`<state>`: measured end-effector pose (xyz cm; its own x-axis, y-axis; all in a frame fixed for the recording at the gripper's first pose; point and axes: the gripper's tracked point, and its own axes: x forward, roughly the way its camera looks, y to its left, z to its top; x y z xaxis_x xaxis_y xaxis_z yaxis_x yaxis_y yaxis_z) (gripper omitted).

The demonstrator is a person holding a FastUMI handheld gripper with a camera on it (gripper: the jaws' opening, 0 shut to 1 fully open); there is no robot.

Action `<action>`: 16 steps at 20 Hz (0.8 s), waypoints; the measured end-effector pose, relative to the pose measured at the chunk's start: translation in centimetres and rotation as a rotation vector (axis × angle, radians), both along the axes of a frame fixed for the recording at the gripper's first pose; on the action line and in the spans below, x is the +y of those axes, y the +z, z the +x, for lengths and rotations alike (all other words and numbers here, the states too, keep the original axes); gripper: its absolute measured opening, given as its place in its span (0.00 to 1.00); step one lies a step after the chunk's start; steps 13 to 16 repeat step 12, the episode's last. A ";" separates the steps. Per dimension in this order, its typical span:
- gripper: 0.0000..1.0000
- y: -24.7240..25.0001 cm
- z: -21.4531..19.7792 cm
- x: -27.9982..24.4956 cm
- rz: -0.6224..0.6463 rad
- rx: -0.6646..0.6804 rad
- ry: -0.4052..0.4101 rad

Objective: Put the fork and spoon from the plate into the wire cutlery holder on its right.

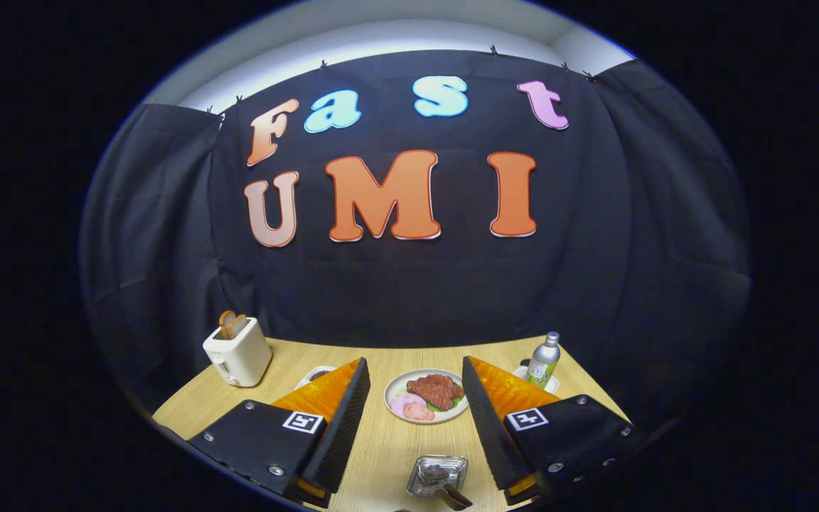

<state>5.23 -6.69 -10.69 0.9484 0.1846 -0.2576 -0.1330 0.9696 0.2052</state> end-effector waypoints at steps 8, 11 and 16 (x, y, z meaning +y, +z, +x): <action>0.93 4.3 0.3 0.5 0.037 -0.116 -0.042; 0.93 4.1 0.9 0.3 0.046 -0.111 -0.065; 0.93 4.2 1.1 0.6 0.048 -0.104 -0.066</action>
